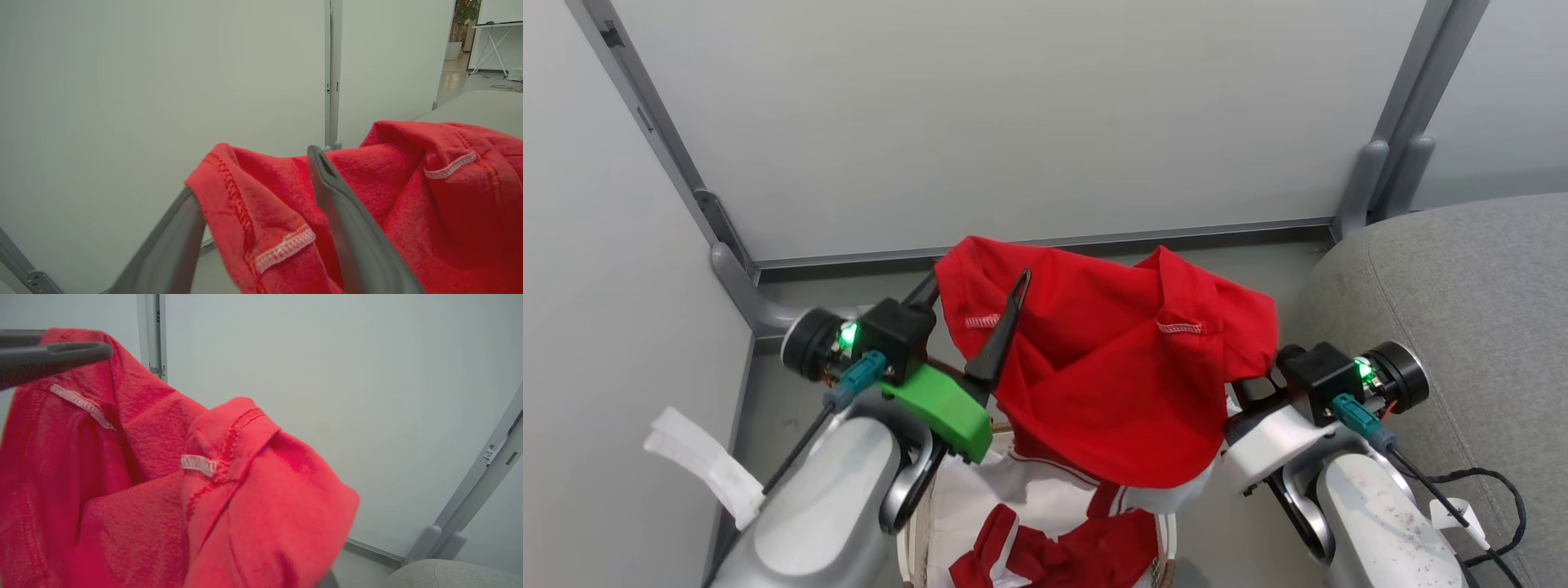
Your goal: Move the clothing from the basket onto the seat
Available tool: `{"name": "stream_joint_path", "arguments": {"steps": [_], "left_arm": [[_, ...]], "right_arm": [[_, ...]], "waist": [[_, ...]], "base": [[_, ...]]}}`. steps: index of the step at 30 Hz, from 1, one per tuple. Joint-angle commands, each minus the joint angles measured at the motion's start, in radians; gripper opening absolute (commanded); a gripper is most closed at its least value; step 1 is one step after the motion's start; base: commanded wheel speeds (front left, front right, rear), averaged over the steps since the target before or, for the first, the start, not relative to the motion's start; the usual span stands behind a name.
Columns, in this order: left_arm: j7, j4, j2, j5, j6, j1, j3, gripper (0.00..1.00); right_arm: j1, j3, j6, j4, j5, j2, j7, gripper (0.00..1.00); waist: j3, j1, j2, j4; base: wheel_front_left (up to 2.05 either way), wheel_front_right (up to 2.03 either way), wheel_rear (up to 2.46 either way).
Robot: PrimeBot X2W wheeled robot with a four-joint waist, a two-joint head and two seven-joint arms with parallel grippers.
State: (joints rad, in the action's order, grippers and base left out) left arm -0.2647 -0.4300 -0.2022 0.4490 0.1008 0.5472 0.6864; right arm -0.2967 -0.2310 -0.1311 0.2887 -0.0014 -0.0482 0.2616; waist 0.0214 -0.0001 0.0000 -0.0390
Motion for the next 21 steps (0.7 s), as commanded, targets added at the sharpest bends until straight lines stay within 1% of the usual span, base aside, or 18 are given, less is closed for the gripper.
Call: {"name": "stream_joint_path", "arguments": {"steps": [1, 8, 11, 21], "left_arm": [[0.0, -0.005, 0.014, -0.006, 0.005, -0.047, -0.019, 1.0], [0.0, -0.035, 0.072, -0.034, 0.021, -0.205, -0.093, 1.0], [0.0, -0.049, 0.088, -0.048, 0.026, -0.25, -0.111, 1.0], [0.0, -0.049, 0.123, -0.077, 0.032, -0.327, -0.155, 1.0]], "right_arm": [[0.009, 0.009, 0.001, -0.01, -0.01, -0.004, 0.005, 0.0], [0.009, 0.057, 0.001, -0.041, -0.022, -0.004, 0.005, 0.0], [0.011, 0.083, 0.001, -0.055, -0.026, -0.004, 0.005, 0.0], [0.019, 0.154, 0.001, -0.08, -0.064, -0.004, 0.005, 0.0]], "waist": [[-0.001, 0.0001, 0.0, 0.0], [-0.007, 0.0001, 0.0, 0.001], [-0.009, 0.0001, 0.0, 0.002], [-0.018, 0.0001, 0.0, 0.01]], "base": [[0.0, 0.0, 0.0], [0.0, 0.0, 0.0], [0.0, 0.0, 0.0], [0.0, 0.0, 0.0]]}}
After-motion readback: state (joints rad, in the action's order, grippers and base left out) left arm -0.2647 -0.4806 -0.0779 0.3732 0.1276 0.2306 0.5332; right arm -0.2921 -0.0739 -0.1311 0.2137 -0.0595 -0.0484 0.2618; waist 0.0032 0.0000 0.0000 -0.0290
